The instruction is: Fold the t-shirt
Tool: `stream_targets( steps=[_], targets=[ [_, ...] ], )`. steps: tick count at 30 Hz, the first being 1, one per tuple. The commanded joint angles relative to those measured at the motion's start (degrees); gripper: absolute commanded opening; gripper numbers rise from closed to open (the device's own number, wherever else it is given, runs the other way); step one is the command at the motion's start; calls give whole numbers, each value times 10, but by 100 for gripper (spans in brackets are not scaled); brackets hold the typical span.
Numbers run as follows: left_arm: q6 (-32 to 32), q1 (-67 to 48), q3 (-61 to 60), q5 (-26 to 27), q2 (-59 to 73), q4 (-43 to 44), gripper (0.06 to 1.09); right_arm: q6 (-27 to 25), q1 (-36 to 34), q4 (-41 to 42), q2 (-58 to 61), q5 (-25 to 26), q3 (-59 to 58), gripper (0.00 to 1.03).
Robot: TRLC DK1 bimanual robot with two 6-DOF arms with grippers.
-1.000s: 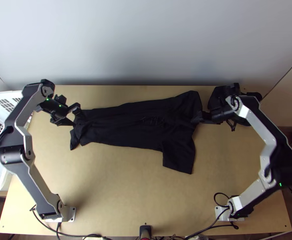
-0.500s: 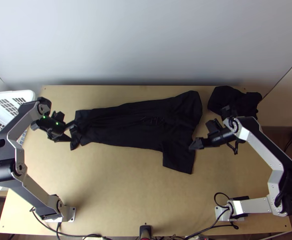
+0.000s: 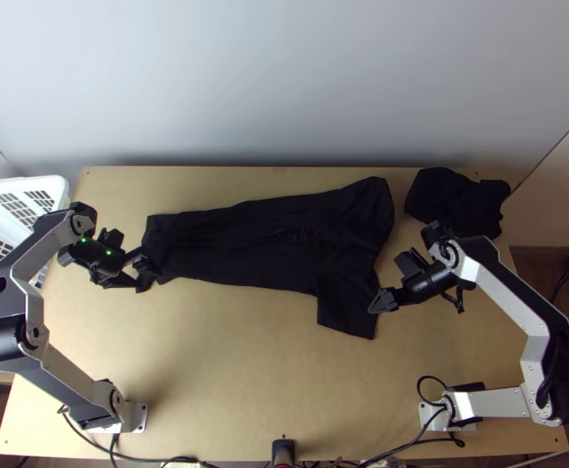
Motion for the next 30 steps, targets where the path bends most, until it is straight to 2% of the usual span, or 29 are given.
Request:
stream_targets(
  steps=[1, 8, 12, 13, 23, 26, 29, 30],
  targets=[
    [12, 9, 0, -2, -26, -15, 102, -8, -1, -3, 10, -1, 1, 96],
    [23, 6, -24, -7, -49, 8, 102, -8, 1, -3, 26, -10, 6, 96],
    [23, -5, -57, -32, -50, 38, 102, -9, 1, -2, 34, -12, 0, 96],
    [32, 3, -66, -60, -49, 59, 102, -14, -1, 7, 45, -11, -22, 96],
    [17, 1, -64, -63, -30, 92, 102, -4, 7, 48, 91, -10, -40, 96],
    [3, -5, -57, -63, -29, 104, 99, 0, 8, 57, 95, -7, -31, 85],
    [-9, -13, -55, -63, -21, 114, 89, 1, 21, 60, 104, -5, -17, 68],
    [-10, -18, -56, -63, -19, 117, 83, 1, 27, 60, 112, -4, -16, 68]
  ],
)
